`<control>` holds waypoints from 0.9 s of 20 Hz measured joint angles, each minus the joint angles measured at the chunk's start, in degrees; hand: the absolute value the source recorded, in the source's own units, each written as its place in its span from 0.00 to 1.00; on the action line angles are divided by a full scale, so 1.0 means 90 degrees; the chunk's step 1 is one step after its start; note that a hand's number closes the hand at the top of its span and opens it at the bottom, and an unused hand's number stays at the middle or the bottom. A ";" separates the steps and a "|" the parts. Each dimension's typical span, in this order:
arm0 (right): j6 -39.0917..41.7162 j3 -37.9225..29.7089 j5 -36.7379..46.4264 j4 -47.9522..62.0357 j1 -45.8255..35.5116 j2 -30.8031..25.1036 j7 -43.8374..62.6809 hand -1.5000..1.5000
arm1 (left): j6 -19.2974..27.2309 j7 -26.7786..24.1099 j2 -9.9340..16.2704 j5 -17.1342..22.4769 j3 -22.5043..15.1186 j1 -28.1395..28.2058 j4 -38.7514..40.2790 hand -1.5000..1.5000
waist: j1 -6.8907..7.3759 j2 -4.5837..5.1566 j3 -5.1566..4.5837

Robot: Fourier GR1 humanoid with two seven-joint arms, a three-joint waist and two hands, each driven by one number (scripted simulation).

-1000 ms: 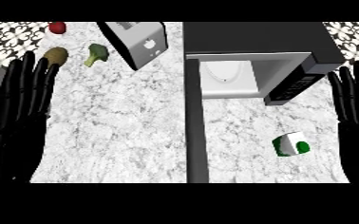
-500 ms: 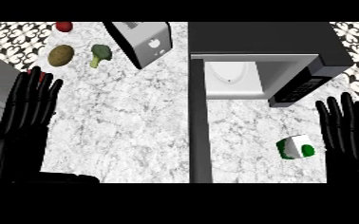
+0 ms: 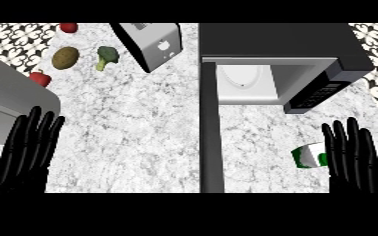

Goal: Pick up the milk, place it into the microwave and close the microwave

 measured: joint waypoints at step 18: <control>-0.1200 -0.0939 0.0297 0.1424 -0.0154 -0.0145 -0.1092 0.00 | -0.0692 -0.0692 -0.0056 0.0129 0.0147 0.1554 -0.0607 0.00 | 0.0020 0.0004 0.0001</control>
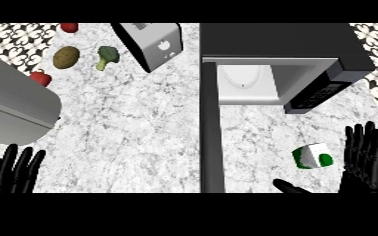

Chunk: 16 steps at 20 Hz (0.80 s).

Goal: Pick up the milk, place it into the microwave and close the microwave

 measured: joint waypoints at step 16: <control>0.0255 -0.1342 -0.0567 0.2236 -0.0494 -0.0282 -0.1259 0.00 | -0.0184 -0.0413 -0.0208 -0.0325 -0.0306 0.0468 0.0009 0.00 | 0.0001 0.0004 0.0001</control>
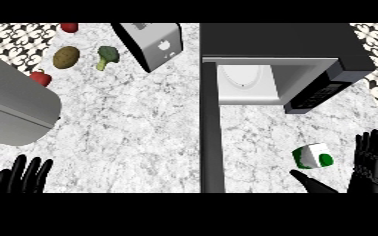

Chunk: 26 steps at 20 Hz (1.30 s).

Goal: Pick up the milk, place it into the microwave and close the microwave

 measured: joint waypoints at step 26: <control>0.1018 -0.0993 -0.0166 0.4776 -0.1649 -0.0738 -0.2103 0.00 | -0.0327 -0.0315 -0.0051 0.0179 0.0265 0.0288 0.0099 0.00 | 0.0027 0.0005 0.0002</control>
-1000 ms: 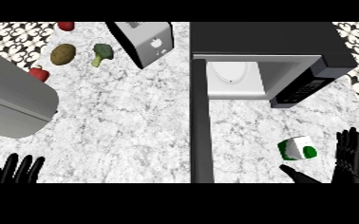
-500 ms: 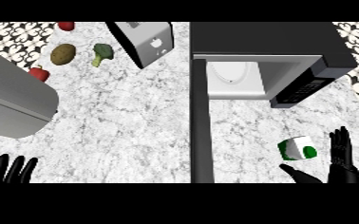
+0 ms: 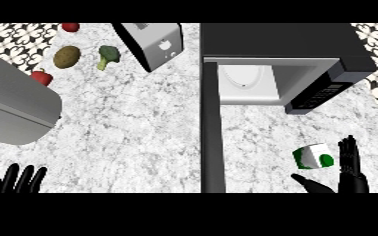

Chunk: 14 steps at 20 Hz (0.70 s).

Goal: Pick up the milk, place it into the microwave and close the microwave

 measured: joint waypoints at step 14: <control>0.0677 -0.0264 -0.0112 0.2409 -0.1086 -0.0375 -0.0939 0.00 | -0.0039 0.0077 0.0065 0.0166 0.0298 -0.0344 0.0251 0.00 | -0.0001 -0.0003 -0.0031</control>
